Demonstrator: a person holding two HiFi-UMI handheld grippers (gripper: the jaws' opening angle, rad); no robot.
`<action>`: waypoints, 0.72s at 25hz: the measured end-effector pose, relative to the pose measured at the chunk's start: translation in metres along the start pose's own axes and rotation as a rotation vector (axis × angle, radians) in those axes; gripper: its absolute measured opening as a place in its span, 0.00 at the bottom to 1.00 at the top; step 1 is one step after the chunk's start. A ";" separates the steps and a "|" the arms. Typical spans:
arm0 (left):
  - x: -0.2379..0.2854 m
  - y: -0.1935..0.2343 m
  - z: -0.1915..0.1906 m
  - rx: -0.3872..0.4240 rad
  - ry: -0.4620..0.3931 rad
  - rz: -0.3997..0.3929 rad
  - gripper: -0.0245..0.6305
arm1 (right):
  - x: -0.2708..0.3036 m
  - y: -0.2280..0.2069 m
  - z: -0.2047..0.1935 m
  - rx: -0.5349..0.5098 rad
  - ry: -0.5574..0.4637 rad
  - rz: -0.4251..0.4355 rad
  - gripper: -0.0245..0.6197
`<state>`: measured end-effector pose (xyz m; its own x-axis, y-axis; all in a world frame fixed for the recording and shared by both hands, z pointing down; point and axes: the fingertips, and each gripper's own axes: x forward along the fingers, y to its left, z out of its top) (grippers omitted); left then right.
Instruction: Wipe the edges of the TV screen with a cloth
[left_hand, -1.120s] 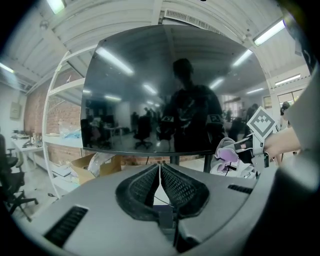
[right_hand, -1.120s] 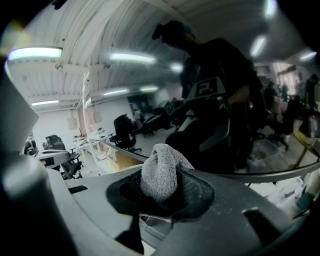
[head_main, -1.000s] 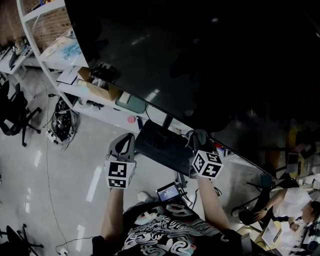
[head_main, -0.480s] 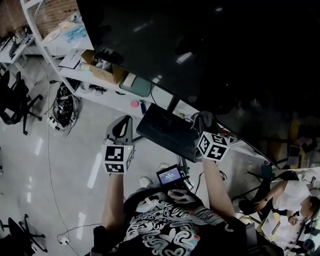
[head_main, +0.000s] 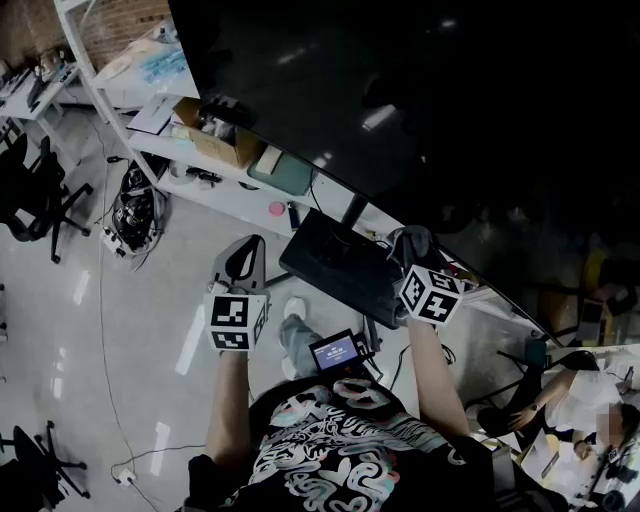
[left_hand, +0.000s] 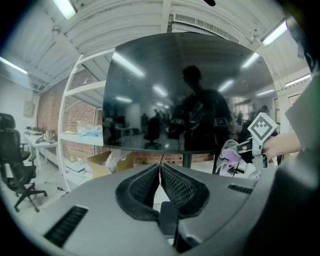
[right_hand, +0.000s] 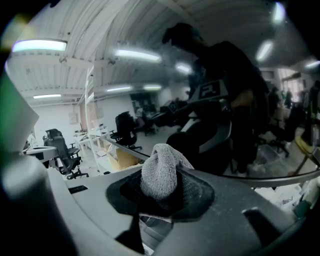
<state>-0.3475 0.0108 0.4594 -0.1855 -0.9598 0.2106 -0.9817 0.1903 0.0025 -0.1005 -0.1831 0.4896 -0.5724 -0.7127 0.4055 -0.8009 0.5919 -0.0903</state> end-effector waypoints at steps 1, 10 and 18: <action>-0.001 0.003 0.000 -0.001 0.000 0.010 0.07 | 0.001 0.001 0.000 0.000 0.000 0.005 0.27; 0.001 0.027 0.002 -0.005 -0.004 0.051 0.07 | 0.010 0.014 0.002 0.007 -0.004 0.035 0.27; 0.011 0.036 0.009 0.012 -0.004 0.044 0.07 | 0.013 0.020 0.006 0.028 -0.018 0.027 0.27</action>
<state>-0.3852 0.0054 0.4529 -0.2289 -0.9514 0.2060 -0.9730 0.2301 -0.0187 -0.1250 -0.1828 0.4880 -0.5967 -0.7033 0.3863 -0.7896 0.6003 -0.1269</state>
